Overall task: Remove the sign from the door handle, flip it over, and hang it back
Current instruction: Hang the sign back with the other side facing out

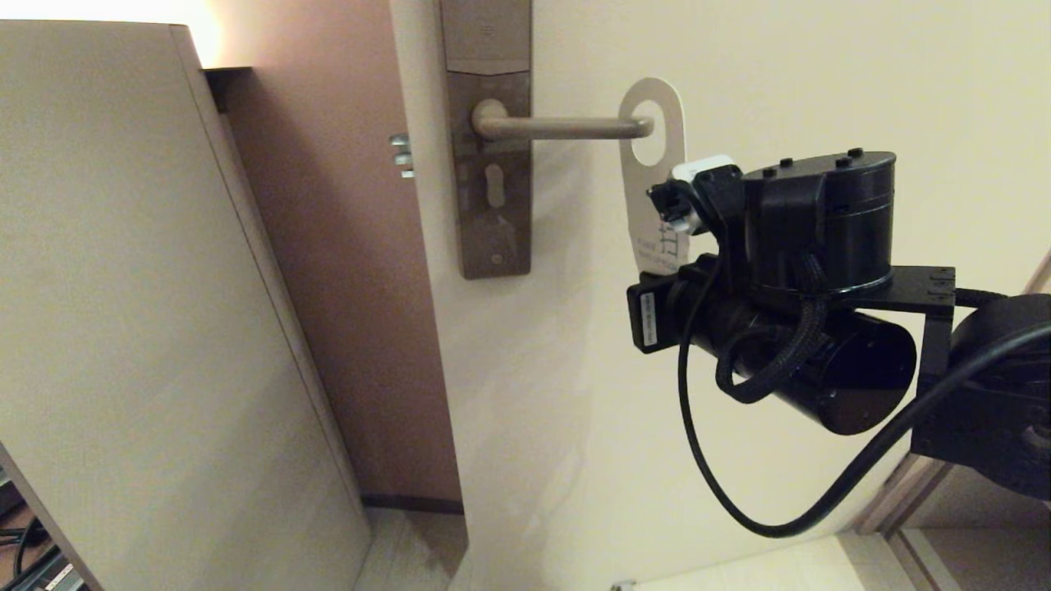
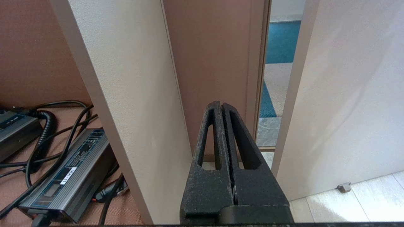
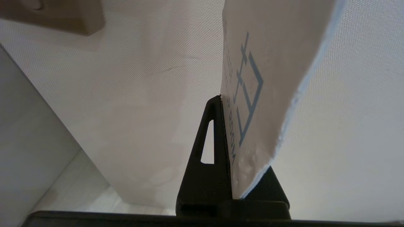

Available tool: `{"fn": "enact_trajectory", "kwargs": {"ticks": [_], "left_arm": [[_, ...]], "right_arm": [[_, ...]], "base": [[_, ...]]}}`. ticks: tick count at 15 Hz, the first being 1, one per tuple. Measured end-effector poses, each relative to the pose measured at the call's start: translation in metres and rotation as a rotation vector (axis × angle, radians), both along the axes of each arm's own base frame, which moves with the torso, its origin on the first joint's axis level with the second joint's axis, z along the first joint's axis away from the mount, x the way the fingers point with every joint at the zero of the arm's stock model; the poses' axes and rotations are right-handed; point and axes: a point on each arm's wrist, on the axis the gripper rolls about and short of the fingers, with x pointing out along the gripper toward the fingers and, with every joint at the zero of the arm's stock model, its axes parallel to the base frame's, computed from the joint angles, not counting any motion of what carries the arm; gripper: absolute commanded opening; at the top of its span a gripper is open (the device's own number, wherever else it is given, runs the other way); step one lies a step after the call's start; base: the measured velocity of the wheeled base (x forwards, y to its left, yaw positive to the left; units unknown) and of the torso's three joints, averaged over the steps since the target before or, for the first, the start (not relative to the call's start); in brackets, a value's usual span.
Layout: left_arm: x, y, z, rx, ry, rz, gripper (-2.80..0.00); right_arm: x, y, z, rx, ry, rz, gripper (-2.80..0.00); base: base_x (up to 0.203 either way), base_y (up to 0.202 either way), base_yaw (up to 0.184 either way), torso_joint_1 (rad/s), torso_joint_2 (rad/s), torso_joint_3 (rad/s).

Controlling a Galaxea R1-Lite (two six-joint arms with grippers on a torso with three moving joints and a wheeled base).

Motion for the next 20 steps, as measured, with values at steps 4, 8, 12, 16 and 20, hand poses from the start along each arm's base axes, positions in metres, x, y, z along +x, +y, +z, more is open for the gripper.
{"fn": "enact_trajectory", "kwargs": {"ticks": [4, 8, 12, 16, 20], "left_arm": [[0.0, 0.0, 0.0, 0.0, 0.0, 0.0, -2.8], [0.0, 0.0, 0.0, 0.0, 0.0, 0.0, -2.8], [0.0, 0.0, 0.0, 0.0, 0.0, 0.0, -2.8], [0.0, 0.0, 0.0, 0.0, 0.0, 0.0, -2.8], [0.0, 0.0, 0.0, 0.0, 0.0, 0.0, -2.8]], "right_arm": [[-0.009, 0.013, 0.002, -0.009, -0.017, -0.018, -2.8], [-0.011, 0.026, 0.011, 0.017, -0.052, -0.032, -2.8], [-0.016, 0.049, 0.016, 0.106, -0.076, -0.049, -2.8], [-0.018, 0.065, 0.009, 0.158, -0.061, -0.051, -2.8], [-0.019, 0.078, 0.007, 0.204, -0.052, -0.04, -2.8]], "base": [[0.0, 0.0, 0.0, 0.0, 0.0, 0.0], [0.0, 0.0, 0.0, 0.0, 0.0, 0.0], [0.0, 0.0, 0.0, 0.0, 0.0, 0.0], [0.0, 0.0, 0.0, 0.0, 0.0, 0.0], [0.0, 0.0, 0.0, 0.0, 0.0, 0.0]]}}
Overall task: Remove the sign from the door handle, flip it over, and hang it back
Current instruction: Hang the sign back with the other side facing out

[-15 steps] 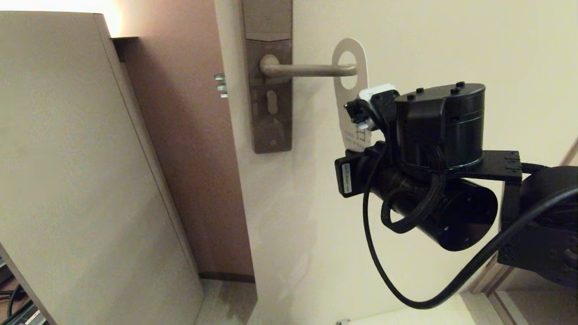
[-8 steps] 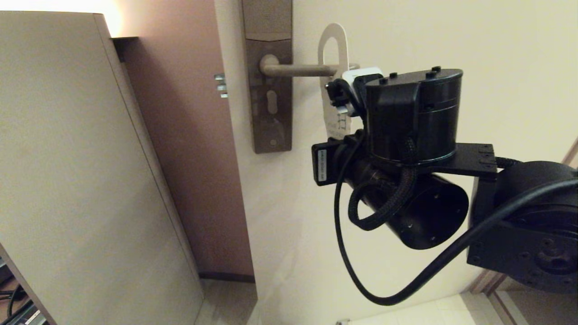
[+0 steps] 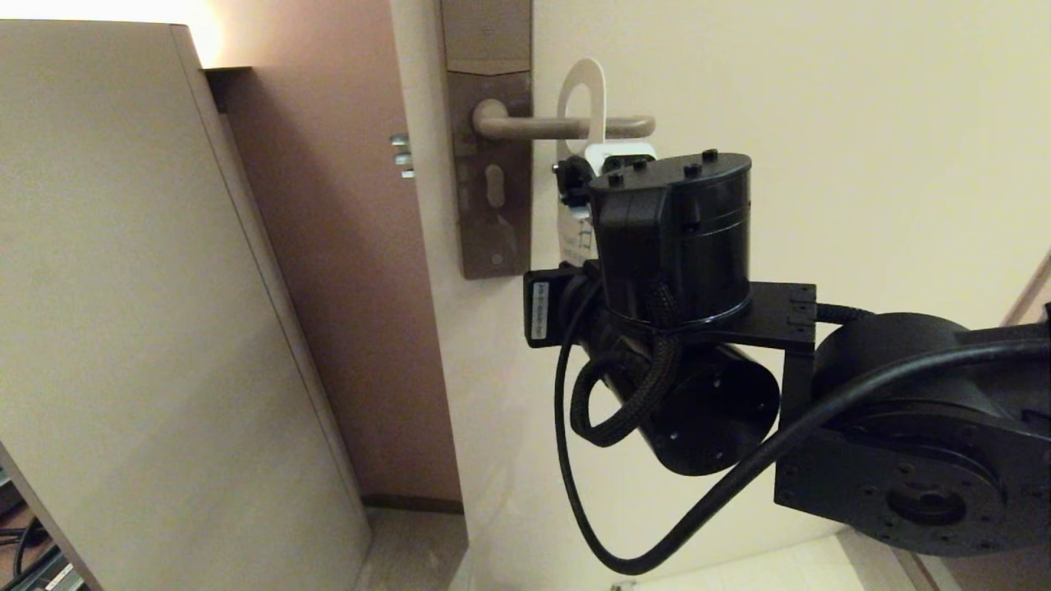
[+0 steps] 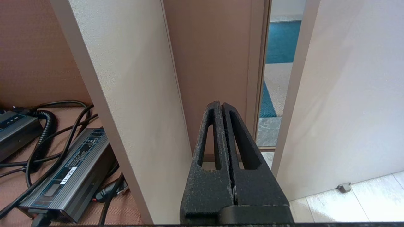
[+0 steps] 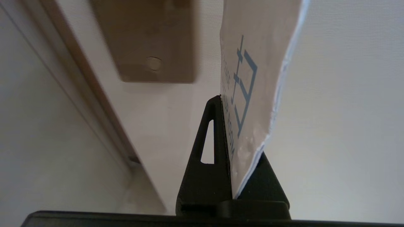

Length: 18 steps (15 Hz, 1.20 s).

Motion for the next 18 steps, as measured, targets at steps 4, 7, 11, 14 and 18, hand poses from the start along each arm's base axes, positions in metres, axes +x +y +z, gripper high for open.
{"fn": "enact_trajectory", "kwargs": {"ticks": [4, 7, 11, 14, 18], "left_arm": [[0.0, 0.0, 0.0, 0.0, 0.0, 0.0, -2.8], [0.0, 0.0, 0.0, 0.0, 0.0, 0.0, -2.8], [0.0, 0.0, 0.0, 0.0, 0.0, 0.0, -2.8], [0.0, 0.0, 0.0, 0.0, 0.0, 0.0, -2.8], [0.0, 0.0, 0.0, 0.0, 0.0, 0.0, -2.8]], "right_arm": [[-0.004, 0.017, -0.001, 0.037, -0.004, 0.01, -2.8], [-0.006, 0.026, -0.006, 0.037, 0.003, 0.025, -2.8], [-0.005, 0.037, -0.009, 0.039, 0.0, 0.029, -2.8], [-0.006, 0.042, -0.015, 0.01, -0.002, -0.002, -2.8], [-0.006, 0.048, -0.023, -0.036, -0.007, -0.032, -2.8]], "base": [[0.0, 0.0, 0.0, 0.0, 0.0, 0.0], [0.0, 0.0, 0.0, 0.0, 0.0, 0.0], [0.0, 0.0, 0.0, 0.0, 0.0, 0.0], [0.0, 0.0, 0.0, 0.0, 0.0, 0.0], [0.0, 0.0, 0.0, 0.0, 0.0, 0.0]]}}
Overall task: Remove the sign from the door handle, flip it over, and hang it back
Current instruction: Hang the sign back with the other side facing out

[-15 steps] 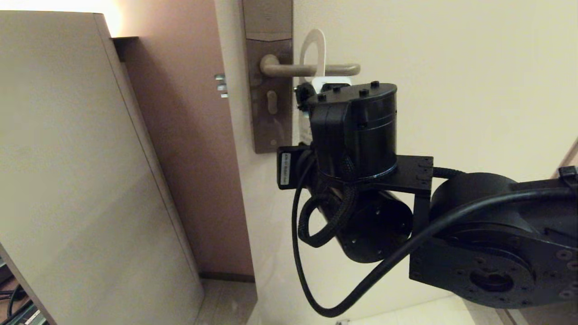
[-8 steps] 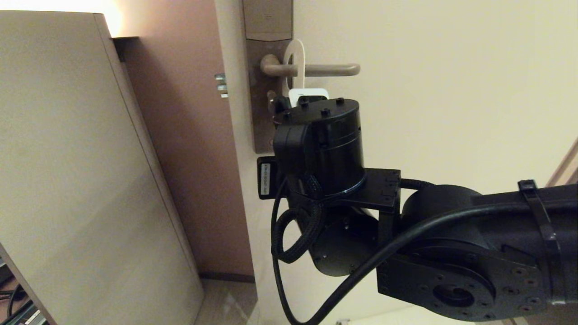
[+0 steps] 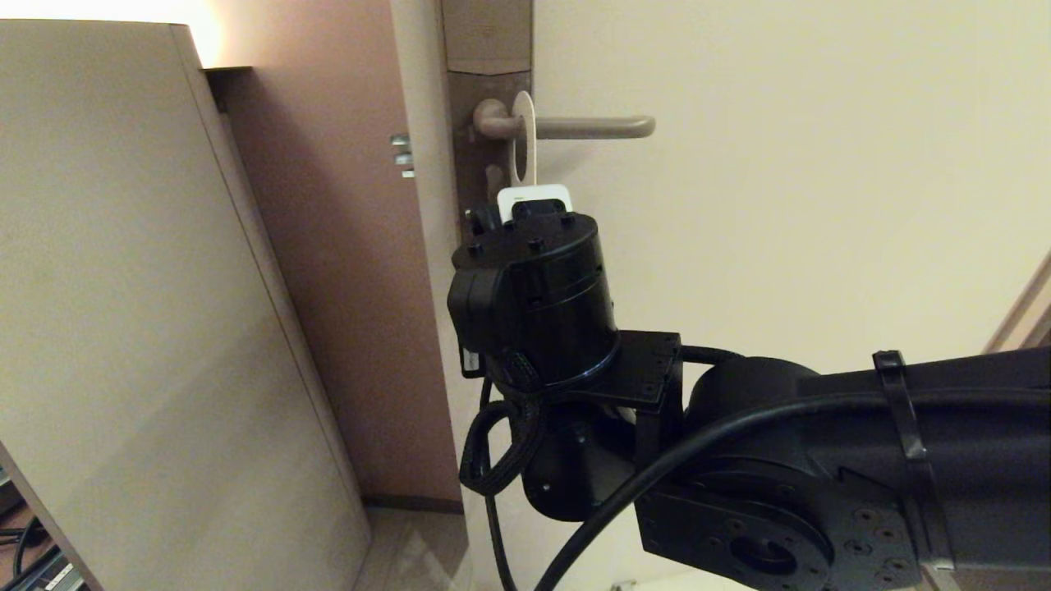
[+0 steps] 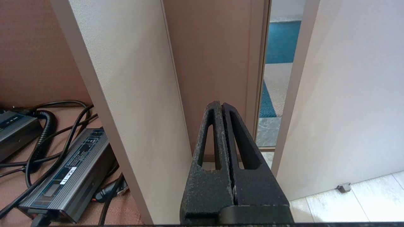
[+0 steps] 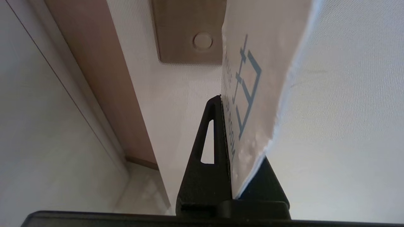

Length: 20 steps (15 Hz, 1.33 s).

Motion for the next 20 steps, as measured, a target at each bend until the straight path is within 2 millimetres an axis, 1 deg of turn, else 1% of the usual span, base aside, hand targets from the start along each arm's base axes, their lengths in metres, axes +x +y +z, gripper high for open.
{"fn": "enact_trajectory", "kwargs": {"ticks": [7, 11, 15, 20], "left_arm": [[0.0, 0.0, 0.0, 0.0, 0.0, 0.0, -2.8], [0.0, 0.0, 0.0, 0.0, 0.0, 0.0, -2.8], [0.0, 0.0, 0.0, 0.0, 0.0, 0.0, -2.8], [0.0, 0.0, 0.0, 0.0, 0.0, -0.001, -2.8]], "right_arm": [[-0.002, 0.021, -0.003, -0.016, -0.016, -0.038, -2.8], [0.002, 0.029, -0.006, -0.013, -0.026, -0.066, -2.8], [0.007, 0.035, -0.009, -0.01, -0.031, -0.086, -2.8], [0.008, 0.036, -0.012, -0.015, -0.028, -0.087, -2.8]], "base": [[0.0, 0.0, 0.0, 0.0, 0.0, 0.0], [0.0, 0.0, 0.0, 0.0, 0.0, 0.0], [0.0, 0.0, 0.0, 0.0, 0.0, 0.0], [0.0, 0.0, 0.0, 0.0, 0.0, 0.0]]}}
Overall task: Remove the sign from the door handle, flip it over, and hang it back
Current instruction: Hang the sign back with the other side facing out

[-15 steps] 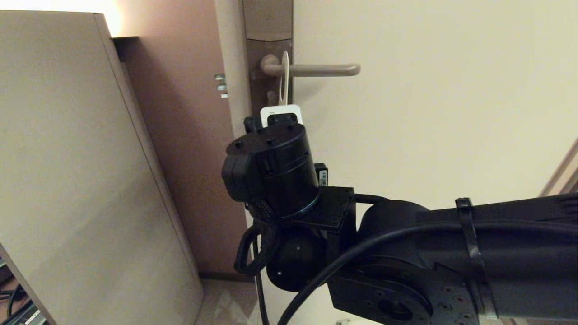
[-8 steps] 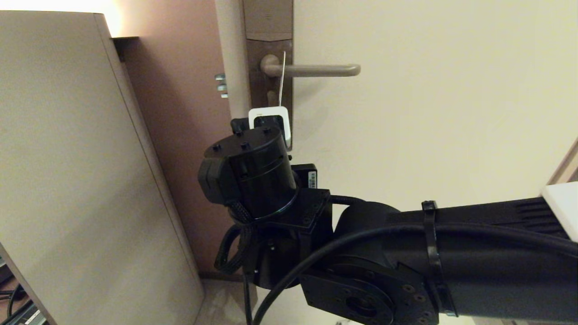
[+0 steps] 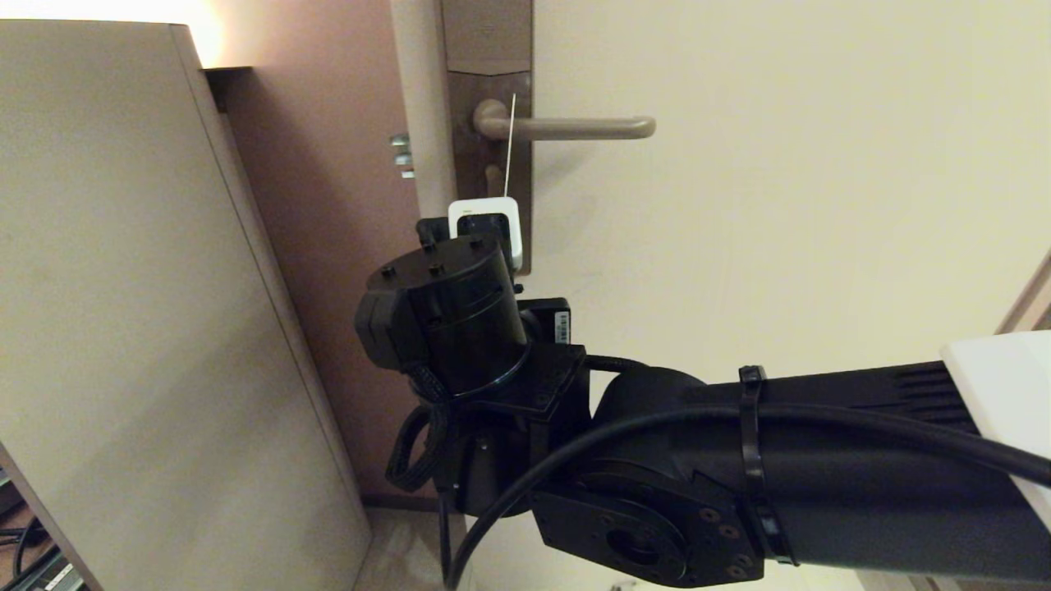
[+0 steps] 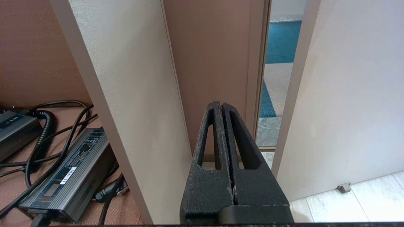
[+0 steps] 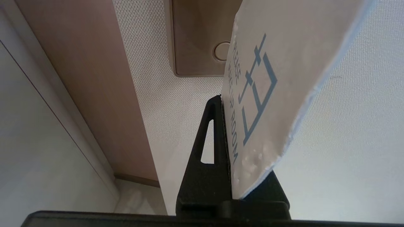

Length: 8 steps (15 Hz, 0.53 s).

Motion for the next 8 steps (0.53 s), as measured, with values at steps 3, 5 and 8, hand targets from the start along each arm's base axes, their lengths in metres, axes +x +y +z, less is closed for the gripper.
{"fn": "enact_trajectory", "kwargs": {"ticks": [3, 5, 8], "left_arm": [[0.0, 0.0, 0.0, 0.0, 0.0, 0.0, -2.8], [0.0, 0.0, 0.0, 0.0, 0.0, 0.0, -2.8], [0.0, 0.0, 0.0, -0.001, 0.0, 0.001, -2.8]], "right_arm": [[-0.0004, -0.0007, -0.0027, -0.013, 0.007, 0.001, 0.0], [-0.0014, -0.0027, -0.0025, -0.016, 0.009, 0.002, 0.0], [-0.0046, -0.0099, -0.005, -0.039, 0.02, 0.001, 0.0]], "base": [[0.0, 0.0, 0.0, 0.0, 0.0, 0.0], [0.0, 0.0, 0.0, 0.0, 0.0, 0.0], [0.0, 0.0, 0.0, 0.0, 0.0, 0.0]]}}
